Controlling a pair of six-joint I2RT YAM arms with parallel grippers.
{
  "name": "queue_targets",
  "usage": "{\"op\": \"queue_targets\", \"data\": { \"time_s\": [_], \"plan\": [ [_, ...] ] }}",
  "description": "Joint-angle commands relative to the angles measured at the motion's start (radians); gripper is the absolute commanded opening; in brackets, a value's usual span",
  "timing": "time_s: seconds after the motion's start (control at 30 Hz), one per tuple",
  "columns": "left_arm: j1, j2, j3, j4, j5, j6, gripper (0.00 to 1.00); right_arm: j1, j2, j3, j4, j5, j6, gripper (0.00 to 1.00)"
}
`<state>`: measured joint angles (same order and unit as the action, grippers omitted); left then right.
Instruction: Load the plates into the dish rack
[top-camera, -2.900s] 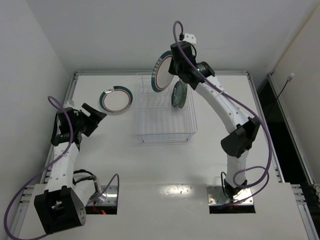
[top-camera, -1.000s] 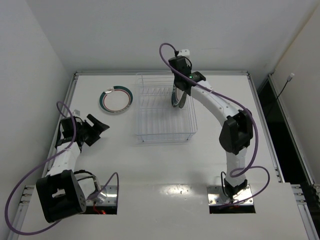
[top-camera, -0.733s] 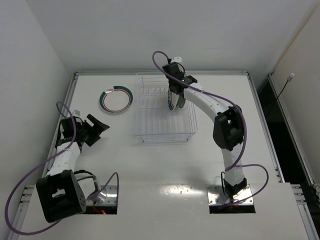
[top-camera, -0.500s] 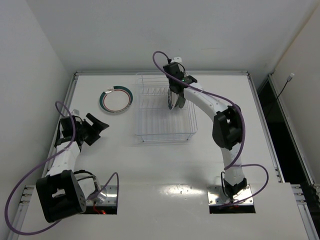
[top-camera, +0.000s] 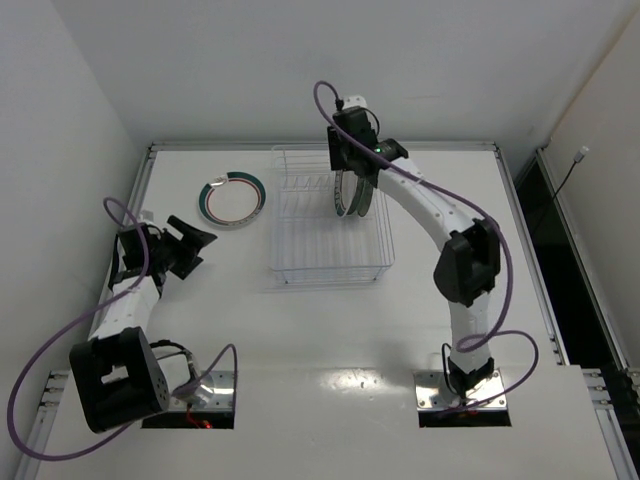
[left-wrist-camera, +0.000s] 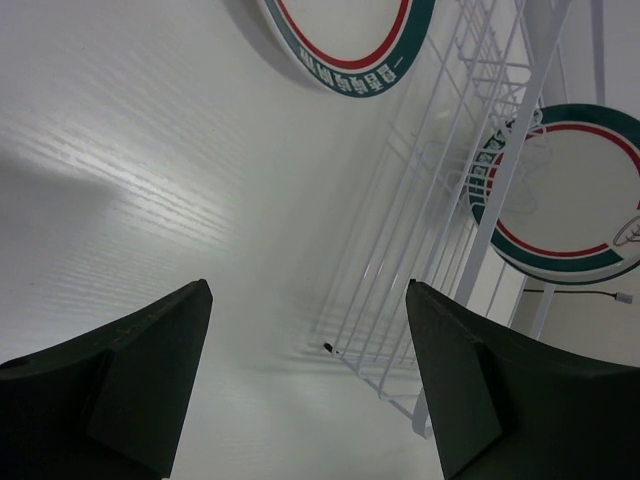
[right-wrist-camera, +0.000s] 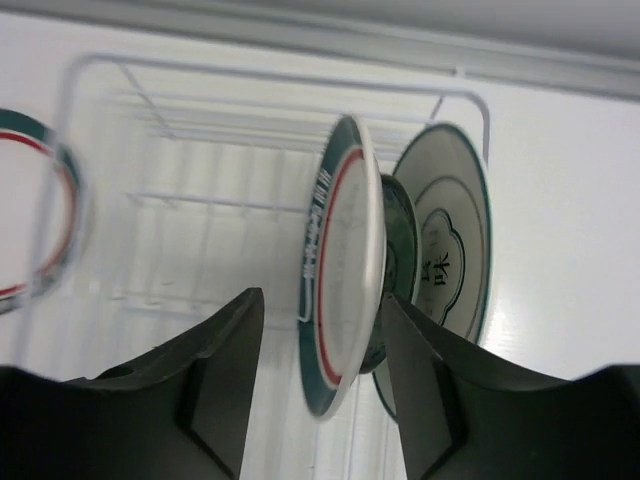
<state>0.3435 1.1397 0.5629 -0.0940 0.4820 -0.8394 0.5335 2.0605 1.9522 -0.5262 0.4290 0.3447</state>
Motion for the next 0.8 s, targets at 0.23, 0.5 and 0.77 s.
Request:
{"op": "queue_targets", "data": {
  "time_s": [0.23,0.5,0.77],
  "plan": [
    [-0.024,0.173,0.038,0.213,-0.092,-0.006,0.76,-0.012,-0.345,-0.018,0.095,-0.171,0.022,0.54],
    [-0.103,0.515,0.251,0.33,-0.167,-0.07,0.75,-0.076,-0.431,-0.061,0.124,-0.176,0.022,0.6],
    [-0.112,0.768,0.433,0.284,-0.177,-0.07,0.69,-0.187,-0.477,-0.088,0.124,-0.254,0.033,0.61]
  ]
}}
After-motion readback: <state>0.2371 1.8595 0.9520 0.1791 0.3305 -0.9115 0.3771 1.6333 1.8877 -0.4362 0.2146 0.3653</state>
